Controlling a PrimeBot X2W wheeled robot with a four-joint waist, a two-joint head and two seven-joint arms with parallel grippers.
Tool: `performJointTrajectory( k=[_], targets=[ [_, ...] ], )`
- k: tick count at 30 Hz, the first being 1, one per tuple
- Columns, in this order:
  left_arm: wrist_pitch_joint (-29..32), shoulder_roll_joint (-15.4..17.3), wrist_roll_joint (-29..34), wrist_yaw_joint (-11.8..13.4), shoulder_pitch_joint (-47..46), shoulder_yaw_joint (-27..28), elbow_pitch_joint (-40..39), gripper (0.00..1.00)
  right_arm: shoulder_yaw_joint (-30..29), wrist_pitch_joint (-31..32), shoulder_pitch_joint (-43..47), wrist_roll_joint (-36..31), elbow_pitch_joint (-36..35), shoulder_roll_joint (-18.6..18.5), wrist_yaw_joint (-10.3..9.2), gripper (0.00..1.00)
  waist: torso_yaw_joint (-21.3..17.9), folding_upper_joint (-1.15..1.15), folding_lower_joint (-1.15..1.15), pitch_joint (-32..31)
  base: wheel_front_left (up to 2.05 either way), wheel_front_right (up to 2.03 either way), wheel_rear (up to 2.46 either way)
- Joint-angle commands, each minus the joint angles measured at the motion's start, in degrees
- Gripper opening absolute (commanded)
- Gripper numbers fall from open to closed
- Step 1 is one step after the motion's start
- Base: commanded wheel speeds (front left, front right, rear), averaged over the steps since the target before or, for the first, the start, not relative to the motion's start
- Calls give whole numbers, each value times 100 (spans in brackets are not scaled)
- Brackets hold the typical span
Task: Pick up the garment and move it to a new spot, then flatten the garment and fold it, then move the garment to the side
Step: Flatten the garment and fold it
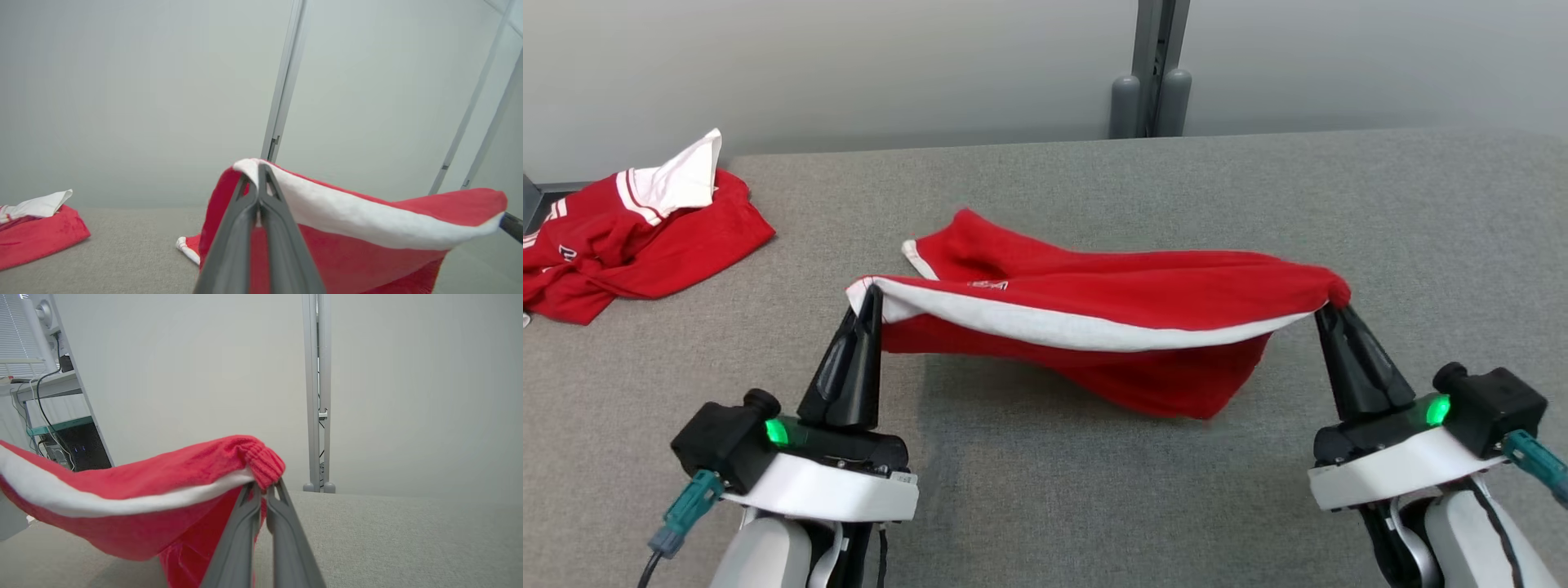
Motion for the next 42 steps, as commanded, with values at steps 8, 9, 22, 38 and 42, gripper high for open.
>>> performJointTrajectory(
  k=[8,9,22,38,42],
  targets=[
    [226,181,114,34,-92,-8,-1672,0,-170,-7,211,185,-1332,-409,1,0,-81,0,0,-234,0,0,0],
    [313,217,158,42,-141,-31,-1887,0,-208,22,209,181,-1508,-451,1,0,-93,0,0,-248,0,0,0],
    [1474,430,117,-5,-1249,-237,-2969,0,-358,859,-212,174,-2736,-723,1,0,-143,0,0,30,0,0,0],
    [1619,1248,408,-202,-5960,-39,424,0,584,511,-5169,282,716,-456,1,0,-177,0,0,2040,0,0,0],
    [995,1280,727,-210,-6809,-224,1385,0,454,130,-6151,-215,1928,-218,1,0,-100,0,0,2361,0,0,0]
  ],
)
